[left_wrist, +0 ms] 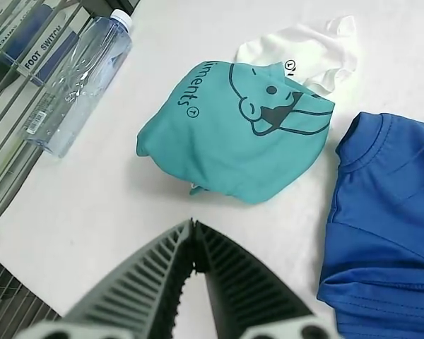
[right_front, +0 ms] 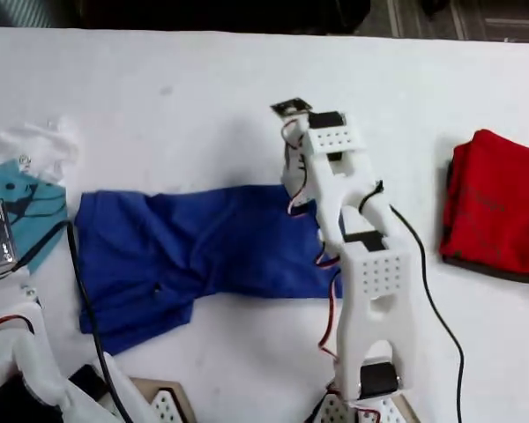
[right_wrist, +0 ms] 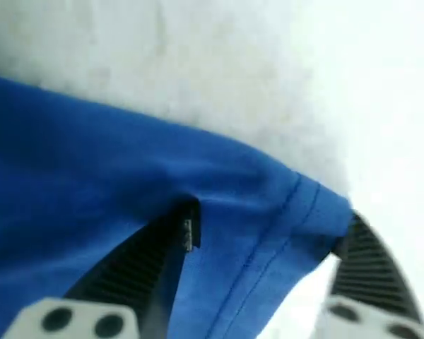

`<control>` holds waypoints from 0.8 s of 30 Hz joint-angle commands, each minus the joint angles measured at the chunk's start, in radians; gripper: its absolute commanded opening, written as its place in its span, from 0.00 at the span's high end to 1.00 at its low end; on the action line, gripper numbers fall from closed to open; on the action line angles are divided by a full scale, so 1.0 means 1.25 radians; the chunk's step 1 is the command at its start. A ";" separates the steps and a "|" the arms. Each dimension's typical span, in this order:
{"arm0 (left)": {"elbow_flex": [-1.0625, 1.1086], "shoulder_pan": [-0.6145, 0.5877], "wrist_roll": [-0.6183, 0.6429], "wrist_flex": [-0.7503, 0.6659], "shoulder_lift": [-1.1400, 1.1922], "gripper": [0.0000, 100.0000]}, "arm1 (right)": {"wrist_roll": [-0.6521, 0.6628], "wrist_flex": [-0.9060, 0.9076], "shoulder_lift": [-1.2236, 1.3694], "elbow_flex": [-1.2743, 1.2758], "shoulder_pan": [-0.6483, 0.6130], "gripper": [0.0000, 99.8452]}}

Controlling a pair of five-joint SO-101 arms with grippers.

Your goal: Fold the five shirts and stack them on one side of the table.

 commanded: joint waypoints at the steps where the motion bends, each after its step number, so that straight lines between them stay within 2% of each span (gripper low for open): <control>1: -0.005 -0.003 -0.001 0.005 -0.004 0.98 | 0.007 -0.010 0.012 -0.072 0.010 0.96; 2: -0.005 -0.003 -0.001 0.005 -0.004 0.98 | 0.007 -0.009 0.021 -0.098 0.021 1.00; 4: -0.005 -0.003 -0.001 0.005 -0.004 0.98 | 0.007 -0.008 0.039 -0.155 0.047 0.96; 12: -0.005 -0.003 -0.001 0.005 -0.004 0.98 | 0.009 0.010 0.106 -0.384 0.177 0.98; 18: -0.005 -0.002 -0.001 0.005 -0.004 0.98 | 0.010 0.091 0.152 -0.477 0.247 0.98; 20: -0.005 -0.001 -0.001 0.005 -0.004 0.98 | 0.050 0.139 0.154 -0.497 0.246 0.98; 22: -0.005 -0.001 -0.001 0.005 -0.004 0.98 | 0.097 0.195 0.154 -0.544 0.231 0.95; 24: -0.005 -0.001 -0.001 0.005 -0.004 0.98 | 0.091 0.204 0.142 -0.592 0.223 0.87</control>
